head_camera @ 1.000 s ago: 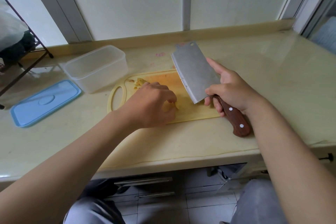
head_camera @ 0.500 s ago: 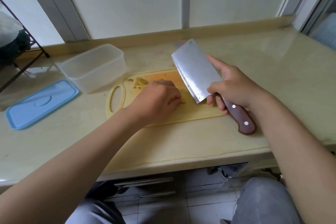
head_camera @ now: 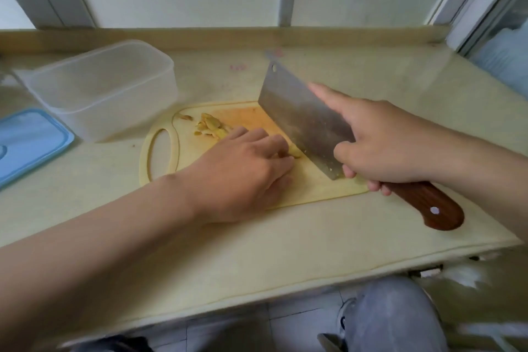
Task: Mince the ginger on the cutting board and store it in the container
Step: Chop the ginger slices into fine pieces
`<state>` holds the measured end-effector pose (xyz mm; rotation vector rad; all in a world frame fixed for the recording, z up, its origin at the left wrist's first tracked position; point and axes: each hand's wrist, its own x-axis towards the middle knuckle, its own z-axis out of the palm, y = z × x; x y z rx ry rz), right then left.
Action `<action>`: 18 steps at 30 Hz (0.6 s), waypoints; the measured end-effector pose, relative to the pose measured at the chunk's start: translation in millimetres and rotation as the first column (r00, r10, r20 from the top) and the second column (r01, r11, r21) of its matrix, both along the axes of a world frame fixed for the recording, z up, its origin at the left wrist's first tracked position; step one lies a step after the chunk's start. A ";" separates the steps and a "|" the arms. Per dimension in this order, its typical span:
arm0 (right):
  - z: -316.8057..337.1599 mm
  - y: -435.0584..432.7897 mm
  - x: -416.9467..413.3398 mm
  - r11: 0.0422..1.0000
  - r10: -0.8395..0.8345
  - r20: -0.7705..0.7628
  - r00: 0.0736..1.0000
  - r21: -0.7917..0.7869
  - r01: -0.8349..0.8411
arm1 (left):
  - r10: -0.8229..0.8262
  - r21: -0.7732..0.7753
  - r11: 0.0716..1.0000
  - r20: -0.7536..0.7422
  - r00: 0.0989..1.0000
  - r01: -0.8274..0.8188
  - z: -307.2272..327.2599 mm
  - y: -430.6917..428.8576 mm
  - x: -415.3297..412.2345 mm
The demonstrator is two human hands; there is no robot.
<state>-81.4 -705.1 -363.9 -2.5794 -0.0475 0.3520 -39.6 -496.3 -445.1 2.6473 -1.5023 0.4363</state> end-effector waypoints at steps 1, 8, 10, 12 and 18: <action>0.2 1.9 -0.9 1.000 -0.005 0.005 1.000 -0.021 0.005 | -0.010 0.006 1.000 0.003 1.000 0.010 -0.2 1.5 0.7; -0.7 10.6 -0.6 0.995 -0.092 -0.003 0.996 -0.048 0.092 | 0.006 0.006 1.000 -0.035 0.999 -0.006 -7.7 5.0 4.7; -0.5 13.9 2.8 0.993 -0.097 -0.008 0.995 -0.069 0.096 | 0.001 -0.001 1.000 -0.067 0.998 -0.001 -9.1 5.6 5.2; 1.0 16.5 5.6 0.992 -0.093 -0.011 0.996 -0.085 0.092 | -0.003 -0.016 1.000 -0.089 0.996 0.001 -10.0 6.2 4.8; 3.1 20.6 6.5 0.991 -0.083 -0.011 0.997 -0.102 0.081 | -0.016 -0.024 1.000 -0.091 0.996 0.014 -10.9 5.5 3.5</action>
